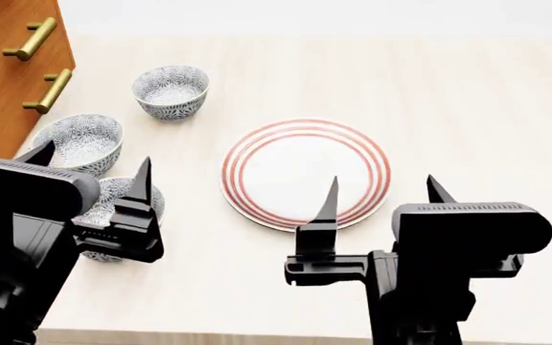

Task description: Put the bowl at the front on the plate.

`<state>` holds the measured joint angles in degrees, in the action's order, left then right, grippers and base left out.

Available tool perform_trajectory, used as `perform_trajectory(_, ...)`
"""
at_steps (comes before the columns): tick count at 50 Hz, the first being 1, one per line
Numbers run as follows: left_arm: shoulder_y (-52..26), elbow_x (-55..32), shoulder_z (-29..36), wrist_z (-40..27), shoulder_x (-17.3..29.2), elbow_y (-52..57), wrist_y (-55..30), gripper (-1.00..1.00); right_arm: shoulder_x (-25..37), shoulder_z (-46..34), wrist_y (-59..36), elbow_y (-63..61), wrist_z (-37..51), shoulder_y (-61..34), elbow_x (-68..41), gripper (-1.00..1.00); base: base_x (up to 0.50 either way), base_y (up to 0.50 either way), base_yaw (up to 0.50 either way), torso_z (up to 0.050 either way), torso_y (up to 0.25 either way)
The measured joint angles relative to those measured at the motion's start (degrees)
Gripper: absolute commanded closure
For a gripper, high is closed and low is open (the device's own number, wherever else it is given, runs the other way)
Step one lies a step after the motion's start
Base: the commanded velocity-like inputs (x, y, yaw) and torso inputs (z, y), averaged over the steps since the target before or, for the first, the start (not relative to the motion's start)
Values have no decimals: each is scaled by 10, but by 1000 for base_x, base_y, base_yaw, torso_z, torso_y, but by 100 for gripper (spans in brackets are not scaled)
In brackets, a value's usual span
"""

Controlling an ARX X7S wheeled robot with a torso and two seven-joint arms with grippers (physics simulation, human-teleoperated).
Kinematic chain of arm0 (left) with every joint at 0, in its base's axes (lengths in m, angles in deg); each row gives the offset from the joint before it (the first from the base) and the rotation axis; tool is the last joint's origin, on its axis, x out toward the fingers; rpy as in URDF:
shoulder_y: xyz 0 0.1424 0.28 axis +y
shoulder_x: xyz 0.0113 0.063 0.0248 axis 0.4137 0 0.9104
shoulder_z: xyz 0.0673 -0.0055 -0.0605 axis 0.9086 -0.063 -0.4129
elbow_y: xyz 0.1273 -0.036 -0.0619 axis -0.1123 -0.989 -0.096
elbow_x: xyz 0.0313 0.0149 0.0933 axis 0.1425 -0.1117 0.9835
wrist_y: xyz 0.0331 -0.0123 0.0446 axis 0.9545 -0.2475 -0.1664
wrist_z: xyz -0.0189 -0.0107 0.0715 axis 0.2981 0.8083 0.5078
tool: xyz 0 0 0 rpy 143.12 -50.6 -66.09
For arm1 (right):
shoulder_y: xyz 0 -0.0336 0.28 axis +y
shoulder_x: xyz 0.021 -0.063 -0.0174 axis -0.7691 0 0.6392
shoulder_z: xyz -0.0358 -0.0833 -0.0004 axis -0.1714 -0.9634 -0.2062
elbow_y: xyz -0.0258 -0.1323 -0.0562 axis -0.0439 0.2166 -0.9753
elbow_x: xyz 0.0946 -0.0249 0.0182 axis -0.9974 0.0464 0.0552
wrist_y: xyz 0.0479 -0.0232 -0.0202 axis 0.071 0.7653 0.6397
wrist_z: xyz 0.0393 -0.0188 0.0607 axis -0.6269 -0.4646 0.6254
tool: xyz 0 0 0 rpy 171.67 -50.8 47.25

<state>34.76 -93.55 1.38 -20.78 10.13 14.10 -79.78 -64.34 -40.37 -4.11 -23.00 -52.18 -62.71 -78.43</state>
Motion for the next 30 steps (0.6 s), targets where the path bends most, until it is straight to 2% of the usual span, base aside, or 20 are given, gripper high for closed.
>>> perform_trajectory(30,-159,-34,4,-16,-8,-2,-106,-100,22,2,-87,-31,-2,-145,-36,-100,0,0,0,0,0)
